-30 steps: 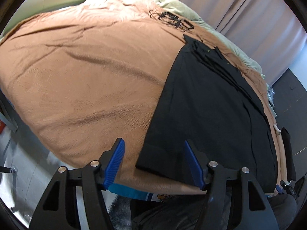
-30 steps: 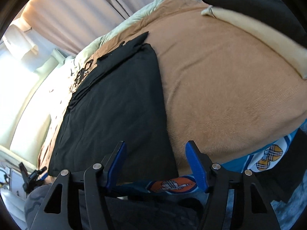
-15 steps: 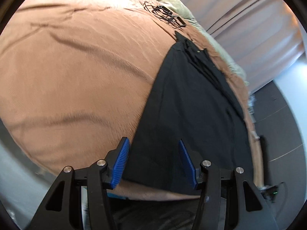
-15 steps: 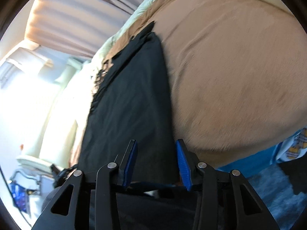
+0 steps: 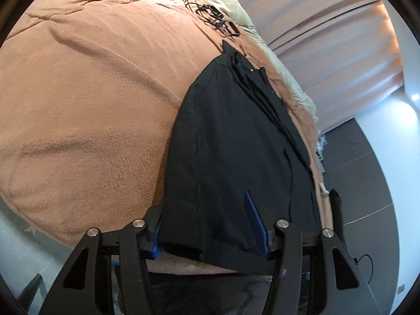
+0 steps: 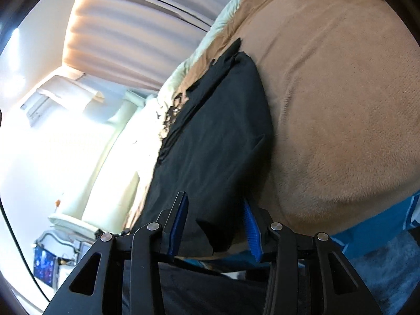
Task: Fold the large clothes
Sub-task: 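Close both grippers on the jacket's end edge, then lift the held jacket end with both grippers and fold it over the rest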
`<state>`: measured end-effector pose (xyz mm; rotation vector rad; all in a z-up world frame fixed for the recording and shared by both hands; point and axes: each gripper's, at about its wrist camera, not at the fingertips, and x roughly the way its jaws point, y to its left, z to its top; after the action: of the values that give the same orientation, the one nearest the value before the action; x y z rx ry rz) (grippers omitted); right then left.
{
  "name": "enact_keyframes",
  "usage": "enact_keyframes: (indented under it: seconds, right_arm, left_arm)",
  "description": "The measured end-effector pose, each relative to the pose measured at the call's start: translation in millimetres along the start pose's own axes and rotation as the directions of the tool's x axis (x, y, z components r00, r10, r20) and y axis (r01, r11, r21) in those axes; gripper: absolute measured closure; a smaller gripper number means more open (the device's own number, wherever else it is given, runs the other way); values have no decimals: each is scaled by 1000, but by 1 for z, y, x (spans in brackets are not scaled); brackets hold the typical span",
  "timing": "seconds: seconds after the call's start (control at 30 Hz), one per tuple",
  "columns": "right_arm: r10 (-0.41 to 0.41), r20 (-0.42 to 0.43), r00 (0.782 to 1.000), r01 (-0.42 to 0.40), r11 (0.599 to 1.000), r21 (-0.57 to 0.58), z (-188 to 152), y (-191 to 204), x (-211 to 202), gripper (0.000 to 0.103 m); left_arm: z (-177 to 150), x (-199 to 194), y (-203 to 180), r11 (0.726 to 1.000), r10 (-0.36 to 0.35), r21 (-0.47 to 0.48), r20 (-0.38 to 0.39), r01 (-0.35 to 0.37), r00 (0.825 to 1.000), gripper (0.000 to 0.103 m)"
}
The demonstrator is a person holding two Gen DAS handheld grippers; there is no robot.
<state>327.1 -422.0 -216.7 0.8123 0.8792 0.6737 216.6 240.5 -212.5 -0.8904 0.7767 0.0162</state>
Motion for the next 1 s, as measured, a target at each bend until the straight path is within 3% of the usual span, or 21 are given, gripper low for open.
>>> enact_keyframes:
  seconds: [0.03, 0.2, 0.23, 0.27, 0.3, 0.33, 0.4, 0.73, 1.0]
  right_arm:
    - [-8, -3, 1000, 8, 1000, 6, 0, -2, 1, 60]
    - [-71, -35, 997, 73, 996, 52, -1, -12, 15, 64]
    - [-72, -33, 997, 74, 996, 56, -1, -13, 17, 65]
    - [-76, -30, 997, 77, 996, 52, 0, -12, 20, 71]
    - [-84, -27, 996, 85, 995, 46, 1, -11, 21, 85]
    - [-92, -26, 995, 93, 995, 42, 3, -10, 23, 92]
    - [-95, -18, 995, 96, 995, 40, 8, -9, 22, 97]
    - [-16, 129, 992, 31, 993, -115, 33, 63, -28, 98]
    - [47, 176, 983, -12, 981, -196, 38, 109, -76, 99]
  left_arm:
    - [1, 3, 0, 1000, 7, -4, 1, -7, 1000, 49]
    - [2, 8, 6, 996, 76, -38, 11, -76, 997, 74]
    - [3, 7, 7, 996, 85, -43, 14, -84, 996, 83]
    - [2, 5, 9, 995, 96, -43, 15, -95, 995, 92]
    - [3, 4, 8, 994, 103, -45, 17, -102, 995, 92]
    - [2, 1, 7, 994, 98, -45, 29, -97, 995, 96]
    - [4, -8, -2, 996, 92, -25, 67, -91, 993, 97]
    - [12, -55, -52, 997, 25, 65, 170, -36, 985, 98]
    - [1, -107, -62, 997, -22, 83, 232, 3, 973, 99]
